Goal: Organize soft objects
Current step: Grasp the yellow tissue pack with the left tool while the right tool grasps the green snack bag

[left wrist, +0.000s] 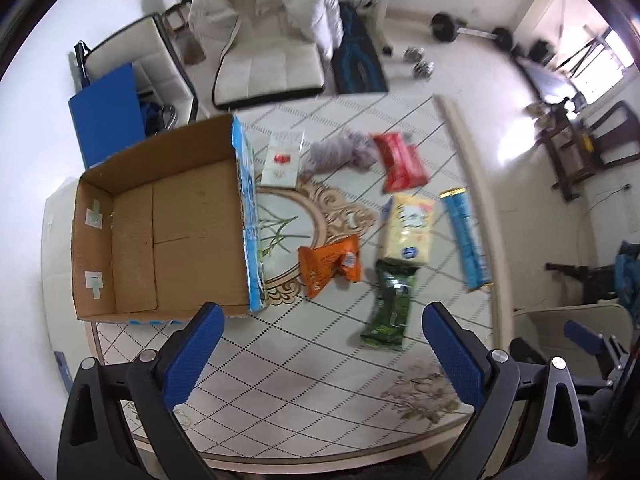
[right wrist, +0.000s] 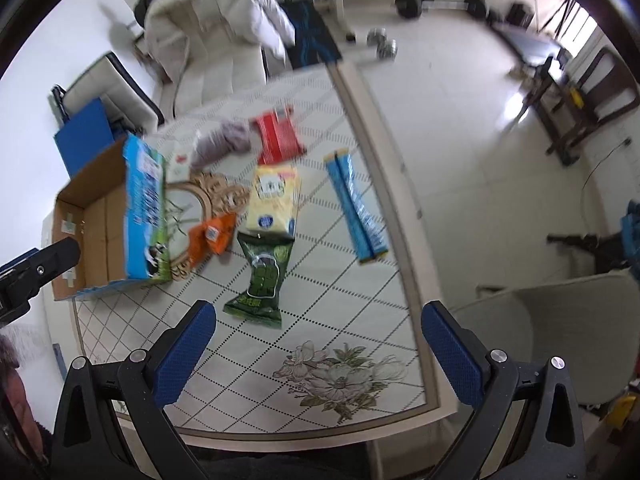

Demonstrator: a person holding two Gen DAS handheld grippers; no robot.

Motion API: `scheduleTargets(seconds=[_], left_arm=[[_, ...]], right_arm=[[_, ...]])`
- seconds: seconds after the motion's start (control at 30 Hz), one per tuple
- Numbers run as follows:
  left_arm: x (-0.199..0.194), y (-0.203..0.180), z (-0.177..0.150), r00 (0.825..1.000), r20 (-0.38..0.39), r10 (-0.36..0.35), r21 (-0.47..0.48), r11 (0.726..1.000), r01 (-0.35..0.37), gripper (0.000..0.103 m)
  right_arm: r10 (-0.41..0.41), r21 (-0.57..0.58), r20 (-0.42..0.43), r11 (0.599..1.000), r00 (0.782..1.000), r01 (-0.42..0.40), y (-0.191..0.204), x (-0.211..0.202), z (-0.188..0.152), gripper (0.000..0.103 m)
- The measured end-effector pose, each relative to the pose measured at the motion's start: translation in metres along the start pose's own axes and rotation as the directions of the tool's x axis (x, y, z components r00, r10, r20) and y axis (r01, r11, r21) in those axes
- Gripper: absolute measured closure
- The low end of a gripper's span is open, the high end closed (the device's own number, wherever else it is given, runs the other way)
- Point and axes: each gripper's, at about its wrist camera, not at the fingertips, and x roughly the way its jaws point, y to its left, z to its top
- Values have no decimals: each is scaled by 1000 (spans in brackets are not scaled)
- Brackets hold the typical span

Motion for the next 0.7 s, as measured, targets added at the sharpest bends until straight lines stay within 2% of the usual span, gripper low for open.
scheduleTargets(seconds=[0.1,0.17,0.27,0.3,0.37,0.4,0.43,0.6,0.7], left_arm=[[46,-1,5,994,-74,82,6,997,-82,1],[68,2,6,986,-108,125,0,992,-126,1],[92,11,5,977,-163,138,-26,989,-144,1],[95,12,6,975,-170,140,-30,989,-147,1],[100,10,5,972,-181,153,-24,987,-159,1],[101,9,6,970,-185,157,-18,986,-163,1],[103,7,7,969,-188,159,-13,986,-164,1],[102,-9,20,975,-185,120,4,993,-121,1],[114,-33,33,973,-226,39,14,999,-37,1]], right_arm=[[77,39,-130,997,989,-73,7,84,8,1],[110,67,-181,993,977,-99,12,124,7,4],[170,115,-240,983,956,-146,23,172,6,8],[191,127,-257,978,947,-163,28,183,5,13],[213,134,-297,974,931,-181,36,204,4,32],[215,133,-318,975,923,-180,40,211,2,49],[219,134,-335,974,916,-183,42,217,0,61],[197,133,-294,977,935,-164,25,192,-12,66],[179,153,-247,978,952,-144,-1,164,-16,66]])
